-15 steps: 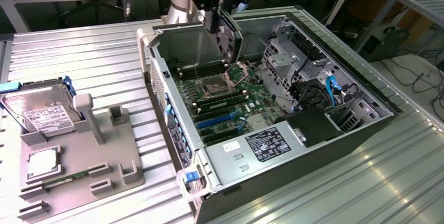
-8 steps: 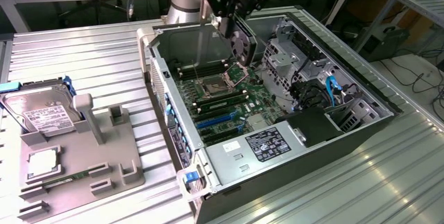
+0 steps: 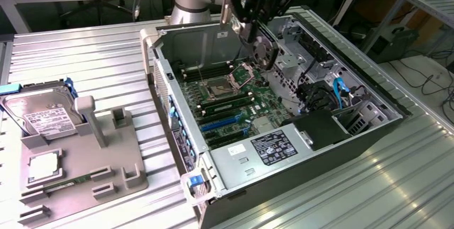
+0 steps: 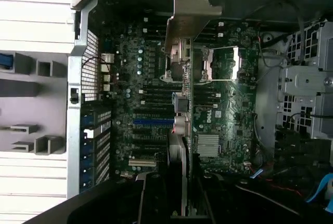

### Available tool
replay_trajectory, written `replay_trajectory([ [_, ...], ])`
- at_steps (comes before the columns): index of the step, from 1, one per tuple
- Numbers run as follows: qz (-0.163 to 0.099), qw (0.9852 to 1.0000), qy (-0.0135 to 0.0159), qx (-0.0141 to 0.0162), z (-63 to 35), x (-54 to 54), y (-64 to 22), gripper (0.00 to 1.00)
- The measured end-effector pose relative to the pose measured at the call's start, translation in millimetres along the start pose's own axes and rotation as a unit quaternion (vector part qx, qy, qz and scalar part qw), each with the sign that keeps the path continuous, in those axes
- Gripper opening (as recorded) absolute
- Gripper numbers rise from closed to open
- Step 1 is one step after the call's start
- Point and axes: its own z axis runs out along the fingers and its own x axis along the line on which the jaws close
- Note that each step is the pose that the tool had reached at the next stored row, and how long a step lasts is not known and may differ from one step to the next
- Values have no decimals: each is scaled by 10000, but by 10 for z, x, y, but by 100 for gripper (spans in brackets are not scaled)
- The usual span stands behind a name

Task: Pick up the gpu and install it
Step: 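Pick up the gpu and move the gpu toward the slot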

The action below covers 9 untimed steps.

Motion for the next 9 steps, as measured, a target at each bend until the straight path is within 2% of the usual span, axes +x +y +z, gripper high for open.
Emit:
replay_trajectory([
  [2, 7, 10000, 0, 0, 42, -132, -1, 27],
  [4, 20, 10000, 0, 1, 69, -211, -1, 27],
  [5, 36, 10000, -1, 0, 103, -315, 3, 27],
  [9, 40, 10000, -1, 1, 108, -342, 2, 27],
])
